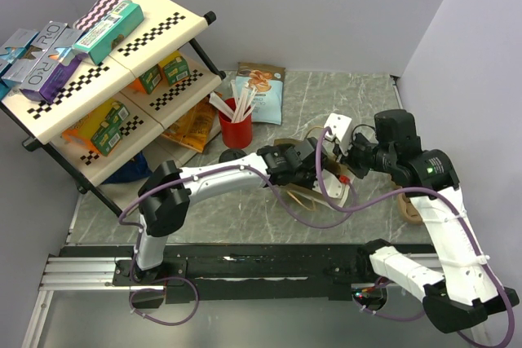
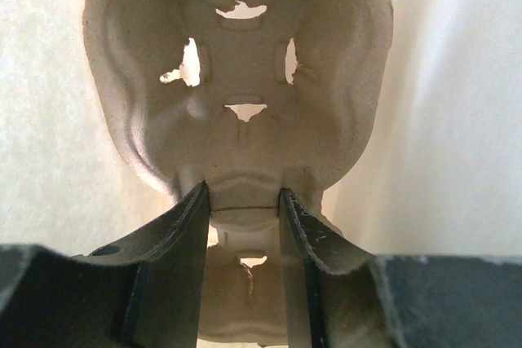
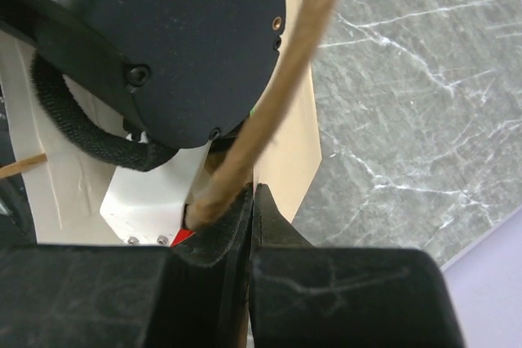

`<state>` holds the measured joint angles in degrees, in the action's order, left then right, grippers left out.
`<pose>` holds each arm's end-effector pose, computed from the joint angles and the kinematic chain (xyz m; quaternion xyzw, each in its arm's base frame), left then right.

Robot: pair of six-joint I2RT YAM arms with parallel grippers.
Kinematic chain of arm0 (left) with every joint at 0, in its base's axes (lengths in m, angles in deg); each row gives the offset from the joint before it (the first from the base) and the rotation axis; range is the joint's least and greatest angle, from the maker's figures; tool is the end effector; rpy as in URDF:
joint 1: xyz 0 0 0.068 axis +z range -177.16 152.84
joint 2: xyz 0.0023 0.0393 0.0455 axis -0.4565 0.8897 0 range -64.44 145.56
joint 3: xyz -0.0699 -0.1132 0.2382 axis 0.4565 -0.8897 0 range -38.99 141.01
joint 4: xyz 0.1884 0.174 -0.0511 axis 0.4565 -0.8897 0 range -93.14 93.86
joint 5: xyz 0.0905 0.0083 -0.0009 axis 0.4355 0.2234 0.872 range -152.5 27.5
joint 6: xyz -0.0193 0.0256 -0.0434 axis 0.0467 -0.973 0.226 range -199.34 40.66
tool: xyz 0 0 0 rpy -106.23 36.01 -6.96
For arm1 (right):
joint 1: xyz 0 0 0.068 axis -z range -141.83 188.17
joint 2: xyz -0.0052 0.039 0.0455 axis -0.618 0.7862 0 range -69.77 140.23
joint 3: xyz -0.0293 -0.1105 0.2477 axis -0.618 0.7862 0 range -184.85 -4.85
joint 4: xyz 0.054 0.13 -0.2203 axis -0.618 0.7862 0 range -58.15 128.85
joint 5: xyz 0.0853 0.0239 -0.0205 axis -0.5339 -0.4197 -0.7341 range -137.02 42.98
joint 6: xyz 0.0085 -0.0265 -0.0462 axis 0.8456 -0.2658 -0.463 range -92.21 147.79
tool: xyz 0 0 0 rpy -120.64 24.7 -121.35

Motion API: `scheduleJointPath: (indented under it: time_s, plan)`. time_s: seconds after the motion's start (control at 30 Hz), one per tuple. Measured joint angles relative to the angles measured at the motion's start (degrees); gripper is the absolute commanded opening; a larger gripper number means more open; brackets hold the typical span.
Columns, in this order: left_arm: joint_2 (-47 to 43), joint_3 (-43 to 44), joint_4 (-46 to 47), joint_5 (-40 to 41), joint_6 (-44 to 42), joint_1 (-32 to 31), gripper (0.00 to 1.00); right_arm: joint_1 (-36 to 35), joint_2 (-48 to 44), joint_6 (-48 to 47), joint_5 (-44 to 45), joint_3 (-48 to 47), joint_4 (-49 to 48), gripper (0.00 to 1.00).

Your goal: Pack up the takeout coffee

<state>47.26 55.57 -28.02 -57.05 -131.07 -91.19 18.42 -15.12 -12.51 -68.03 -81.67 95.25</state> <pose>0.1962 -0.3952 0.2613 0.7836 0.5116 0.0069 0.3525 0.1389 0.0634 0.4061 -0.5133 0.7377 0.0911 0.4290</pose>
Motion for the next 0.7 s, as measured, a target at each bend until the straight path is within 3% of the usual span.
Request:
scheduleJointPath:
  time_s: [0.7]
  plan:
    - [3.13,-3.06,6.03,-4.79,-2.32,-0.70,0.03,-0.02,-1.66,0.22,-2.54,-0.07,4.81,0.00]
